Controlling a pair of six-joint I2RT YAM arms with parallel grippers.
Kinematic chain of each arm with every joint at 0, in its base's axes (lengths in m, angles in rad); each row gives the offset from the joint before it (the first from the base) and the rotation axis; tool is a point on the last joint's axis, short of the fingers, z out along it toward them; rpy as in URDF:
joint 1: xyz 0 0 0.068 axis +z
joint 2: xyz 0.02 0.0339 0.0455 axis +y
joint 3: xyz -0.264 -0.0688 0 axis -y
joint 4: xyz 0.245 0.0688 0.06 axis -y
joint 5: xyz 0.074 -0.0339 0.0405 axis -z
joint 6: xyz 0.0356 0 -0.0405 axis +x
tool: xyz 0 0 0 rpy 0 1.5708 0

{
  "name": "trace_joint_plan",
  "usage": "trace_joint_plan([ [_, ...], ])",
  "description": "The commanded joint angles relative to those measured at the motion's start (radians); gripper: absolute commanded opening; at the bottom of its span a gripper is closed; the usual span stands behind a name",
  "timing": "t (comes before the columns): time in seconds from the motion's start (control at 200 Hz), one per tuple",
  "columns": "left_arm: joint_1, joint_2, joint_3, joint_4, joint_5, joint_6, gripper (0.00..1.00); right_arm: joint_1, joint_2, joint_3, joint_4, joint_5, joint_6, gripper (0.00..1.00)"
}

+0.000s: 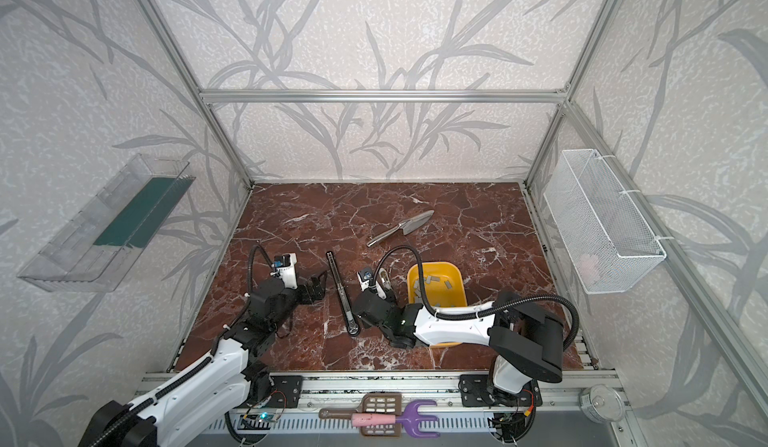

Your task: Load the staples into the stapler

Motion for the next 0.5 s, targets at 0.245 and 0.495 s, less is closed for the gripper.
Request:
trace_joint_plan([
  [0.245, -0.001, 0.005, 0.016, 0.010, -0.019, -0.001, 0.99, 0.004, 0.030, -0.013, 0.054, 0.017, 0.030, 0.09],
  [0.495, 0.000, 0.004, 0.018, 0.010, -0.018, -0.001, 0.99, 0.002, 0.033, -0.016, 0.063, 0.026, 0.027, 0.10],
])
